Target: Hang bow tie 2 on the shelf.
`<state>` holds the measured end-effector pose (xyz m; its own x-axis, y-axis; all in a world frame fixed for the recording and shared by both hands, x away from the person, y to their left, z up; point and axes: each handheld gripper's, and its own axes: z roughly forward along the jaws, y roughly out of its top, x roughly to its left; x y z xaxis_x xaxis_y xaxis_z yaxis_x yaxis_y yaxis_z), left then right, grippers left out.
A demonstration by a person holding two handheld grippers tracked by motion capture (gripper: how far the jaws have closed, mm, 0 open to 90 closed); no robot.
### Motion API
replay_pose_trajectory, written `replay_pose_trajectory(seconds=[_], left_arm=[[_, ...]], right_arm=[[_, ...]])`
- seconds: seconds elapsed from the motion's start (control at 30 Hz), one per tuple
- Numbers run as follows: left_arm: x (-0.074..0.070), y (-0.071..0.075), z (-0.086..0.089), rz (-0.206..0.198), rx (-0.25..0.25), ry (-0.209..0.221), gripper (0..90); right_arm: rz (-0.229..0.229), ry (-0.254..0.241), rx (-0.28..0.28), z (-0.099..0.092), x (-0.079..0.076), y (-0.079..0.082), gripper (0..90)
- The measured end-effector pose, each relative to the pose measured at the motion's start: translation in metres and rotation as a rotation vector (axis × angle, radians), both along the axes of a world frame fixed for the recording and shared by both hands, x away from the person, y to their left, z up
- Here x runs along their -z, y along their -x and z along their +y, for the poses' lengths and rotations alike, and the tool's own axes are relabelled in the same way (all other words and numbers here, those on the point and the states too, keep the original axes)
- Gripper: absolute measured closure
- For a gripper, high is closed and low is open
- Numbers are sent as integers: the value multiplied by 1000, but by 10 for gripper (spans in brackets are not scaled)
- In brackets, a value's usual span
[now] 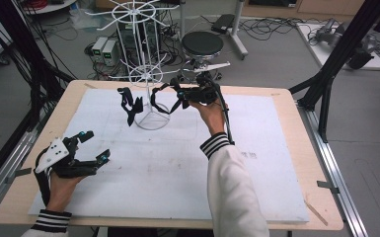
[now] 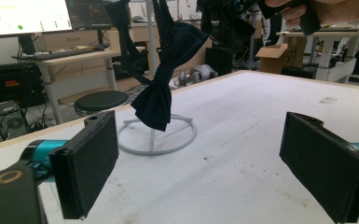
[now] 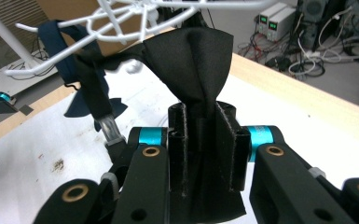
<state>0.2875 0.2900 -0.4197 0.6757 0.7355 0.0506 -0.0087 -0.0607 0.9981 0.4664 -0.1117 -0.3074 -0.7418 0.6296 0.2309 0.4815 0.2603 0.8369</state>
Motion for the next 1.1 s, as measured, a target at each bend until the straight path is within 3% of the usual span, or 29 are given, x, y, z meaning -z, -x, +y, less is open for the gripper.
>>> replay_pose_trajectory(seconds=[0.23,0.57,0.7,0.83,0.9,1.03,1.1], left_arm=[[0,0,0,0,1,-2,121],[0,0,0,0,2,-6,121],[0,0,0,-1,3,-4,121],[0,0,0,1,1,0,121],[0,1,0,1,4,-4,120],[0,1,0,1,5,-3,121],[0,1,0,2,5,-2,121]], right_arm=[[67,19,10,-3,10,-6,760],[57,62,-10,-3,12,-7,758],[68,126,-8,-2,16,-9,757],[59,112,-16,-2,16,-9,741],[49,125,-19,0,16,-8,692],[32,94,-14,-2,14,-8,552],[14,71,-18,-4,11,-6,406]])
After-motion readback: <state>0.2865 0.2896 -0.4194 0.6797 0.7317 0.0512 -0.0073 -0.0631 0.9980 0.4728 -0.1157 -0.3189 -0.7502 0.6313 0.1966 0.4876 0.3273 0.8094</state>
